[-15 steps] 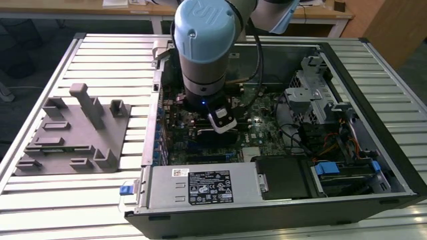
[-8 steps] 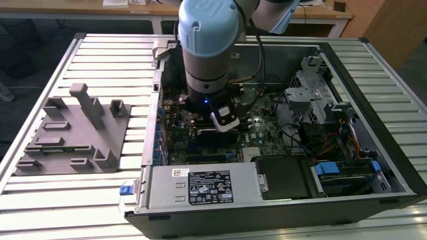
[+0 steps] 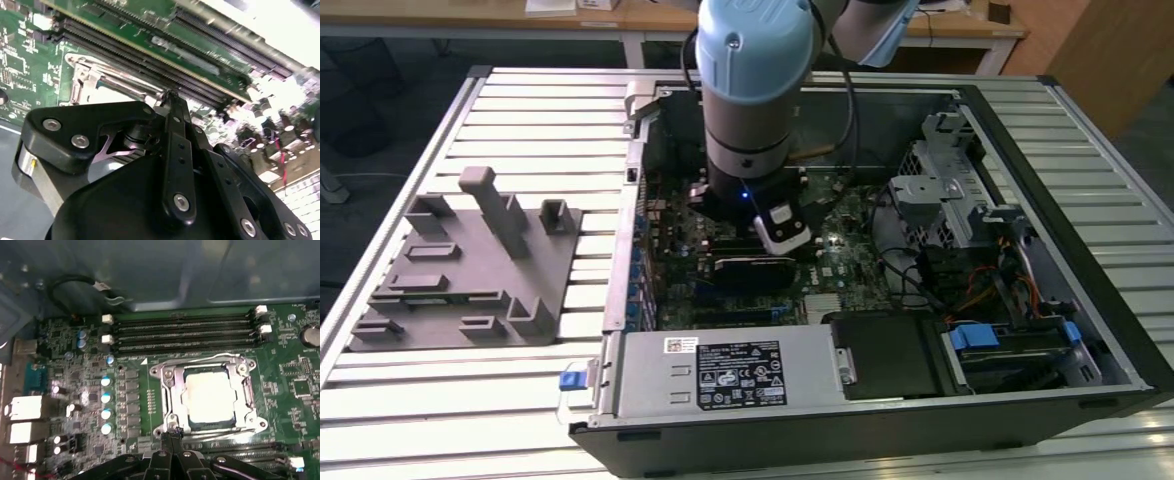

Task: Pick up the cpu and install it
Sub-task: 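Install the second cpu locking lever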

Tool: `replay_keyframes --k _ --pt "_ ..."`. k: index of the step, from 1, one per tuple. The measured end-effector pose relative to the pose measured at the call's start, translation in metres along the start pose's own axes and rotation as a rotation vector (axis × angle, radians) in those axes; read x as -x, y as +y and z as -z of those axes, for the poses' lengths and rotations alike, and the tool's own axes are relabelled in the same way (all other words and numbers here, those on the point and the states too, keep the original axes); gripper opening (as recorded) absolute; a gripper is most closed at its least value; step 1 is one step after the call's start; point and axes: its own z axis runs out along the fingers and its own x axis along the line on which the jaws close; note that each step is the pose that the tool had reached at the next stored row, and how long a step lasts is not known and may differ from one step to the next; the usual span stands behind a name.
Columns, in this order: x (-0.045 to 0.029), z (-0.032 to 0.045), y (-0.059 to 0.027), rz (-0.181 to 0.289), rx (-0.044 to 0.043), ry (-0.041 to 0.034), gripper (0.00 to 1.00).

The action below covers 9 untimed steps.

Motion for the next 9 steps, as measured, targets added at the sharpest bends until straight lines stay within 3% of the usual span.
replay_keyframes --k 9 --pt "0.0123 -0.0035 0.0121 -0.001 -0.02 -0.0022 0.11"
